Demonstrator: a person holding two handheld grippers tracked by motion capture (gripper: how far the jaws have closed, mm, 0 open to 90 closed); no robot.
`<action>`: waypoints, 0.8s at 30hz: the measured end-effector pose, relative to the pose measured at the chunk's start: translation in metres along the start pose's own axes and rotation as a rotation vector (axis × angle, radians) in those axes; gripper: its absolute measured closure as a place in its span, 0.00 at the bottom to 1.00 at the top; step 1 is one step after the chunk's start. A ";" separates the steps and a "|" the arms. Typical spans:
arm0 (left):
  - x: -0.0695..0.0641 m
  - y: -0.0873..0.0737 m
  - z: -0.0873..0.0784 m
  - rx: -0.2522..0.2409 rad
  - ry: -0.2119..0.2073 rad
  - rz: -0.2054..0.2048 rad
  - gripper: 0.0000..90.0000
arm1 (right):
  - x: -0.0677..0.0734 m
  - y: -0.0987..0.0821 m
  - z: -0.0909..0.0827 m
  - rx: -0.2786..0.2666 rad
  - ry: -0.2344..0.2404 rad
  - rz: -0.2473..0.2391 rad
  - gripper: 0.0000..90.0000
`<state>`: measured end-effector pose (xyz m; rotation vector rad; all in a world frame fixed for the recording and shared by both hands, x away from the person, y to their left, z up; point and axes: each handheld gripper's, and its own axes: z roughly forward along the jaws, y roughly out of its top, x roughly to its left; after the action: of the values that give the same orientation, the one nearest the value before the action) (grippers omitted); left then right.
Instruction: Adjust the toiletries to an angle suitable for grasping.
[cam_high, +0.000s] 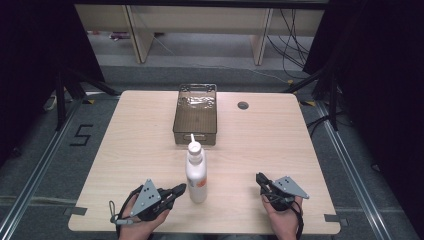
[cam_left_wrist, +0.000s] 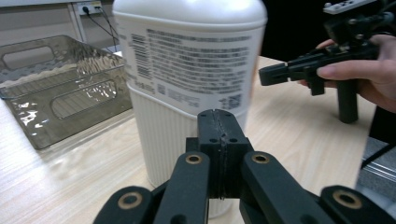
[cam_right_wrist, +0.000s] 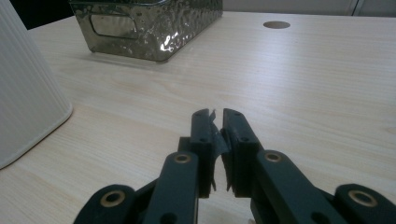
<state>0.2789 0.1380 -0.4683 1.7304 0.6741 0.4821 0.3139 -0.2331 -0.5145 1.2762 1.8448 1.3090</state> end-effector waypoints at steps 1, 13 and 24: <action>0.000 0.000 0.000 0.000 0.000 0.000 1.00 | -0.001 0.000 -0.001 0.007 -0.003 -0.012 0.93; -0.004 0.009 0.026 0.015 -0.045 0.020 0.99 | -0.001 0.000 0.000 -0.004 0.003 -0.015 0.92; -0.011 0.021 0.063 0.011 -0.077 0.043 0.99 | -0.001 0.000 -0.001 -0.004 -0.012 -0.016 0.91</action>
<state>0.3150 0.0808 -0.4636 1.7676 0.5862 0.4395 0.3140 -0.2344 -0.5141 1.2624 1.8389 1.2934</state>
